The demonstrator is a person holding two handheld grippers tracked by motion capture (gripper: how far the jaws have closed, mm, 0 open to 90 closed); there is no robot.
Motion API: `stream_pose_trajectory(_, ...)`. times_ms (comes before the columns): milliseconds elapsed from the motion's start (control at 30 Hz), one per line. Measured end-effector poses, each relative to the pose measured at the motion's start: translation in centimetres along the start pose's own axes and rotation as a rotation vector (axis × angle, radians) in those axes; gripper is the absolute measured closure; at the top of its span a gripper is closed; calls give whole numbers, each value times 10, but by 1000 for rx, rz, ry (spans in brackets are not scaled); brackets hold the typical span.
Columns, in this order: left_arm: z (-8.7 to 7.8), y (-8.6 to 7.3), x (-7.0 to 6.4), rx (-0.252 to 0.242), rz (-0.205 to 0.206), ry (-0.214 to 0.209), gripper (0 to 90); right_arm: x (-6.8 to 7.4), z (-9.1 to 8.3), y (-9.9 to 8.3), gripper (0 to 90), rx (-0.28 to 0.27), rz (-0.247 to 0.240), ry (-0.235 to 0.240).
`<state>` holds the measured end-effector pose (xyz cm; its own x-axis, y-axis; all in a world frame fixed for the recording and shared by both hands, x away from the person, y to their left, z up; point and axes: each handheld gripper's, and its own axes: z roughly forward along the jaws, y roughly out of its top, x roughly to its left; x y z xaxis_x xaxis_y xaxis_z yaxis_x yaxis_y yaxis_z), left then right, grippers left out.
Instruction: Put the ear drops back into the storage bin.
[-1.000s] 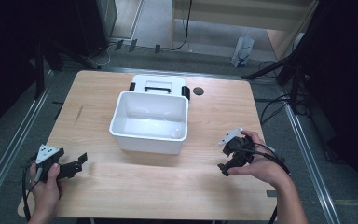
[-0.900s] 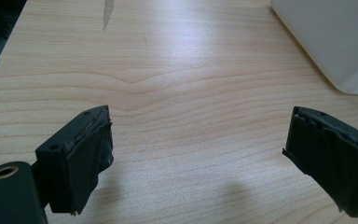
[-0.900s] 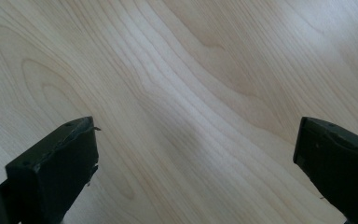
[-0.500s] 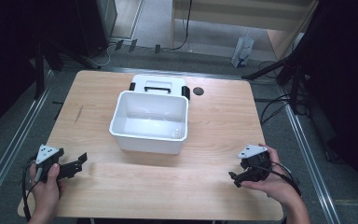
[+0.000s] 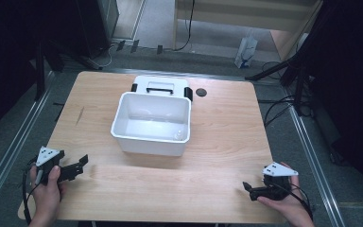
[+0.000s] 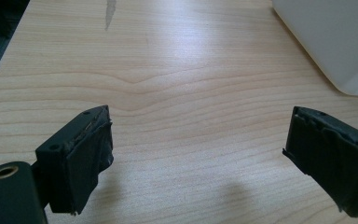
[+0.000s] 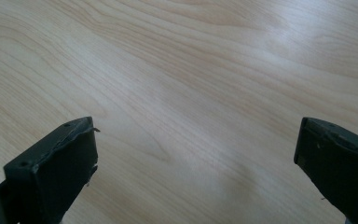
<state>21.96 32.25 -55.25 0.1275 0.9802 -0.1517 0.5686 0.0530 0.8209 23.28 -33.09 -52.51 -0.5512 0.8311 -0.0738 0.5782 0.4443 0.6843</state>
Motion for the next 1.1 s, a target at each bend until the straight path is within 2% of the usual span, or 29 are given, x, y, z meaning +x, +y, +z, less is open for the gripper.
stream_pose_trajectory(133,0,0,0,-2,-2,1,82,-3,-4,-18,0,-70,78,4)
stream_pose_trajectory(233,0,0,0,-4,-4,3,82,-3,-5,-25,0,-96,107,6)
stream_pose_trajectory(267,0,0,0,-5,-7,2,82,-3,-5,-31,0,-120,138,17)
stream_pose_trajectory(367,0,0,1,-8,-10,2,82,-2,-5,-39,0,-137,169,12)
stream_pose_trajectory(433,0,0,1,-5,-8,1,82,-2,-6,-40,0,-149,170,7)
stream_pose_trajectory(467,0,0,1,-5,-6,0,82,-3,-9,-42,0,-178,195,1)
stream_pose_trajectory(567,0,0,1,-5,-10,-4,82,-3,-10,-46,0,-198,232,-3)
stream_pose_trajectory(633,0,0,1,-4,-10,-4,82,-3,-11,-48,0,-208,245,-14)
stream_pose_trajectory(700,0,0,1,0,-7,-2,82,-3,-10,-50,0,-200,239,-27)
stream_pose_trajectory(800,0,0,1,-3,-11,-4,82,-3,-9,-51,2,-189,257,-51)
stream_pose_trajectory(1100,0,0,1,3,-8,-5,82,-4,-10,-52,8,-201,278,-59)
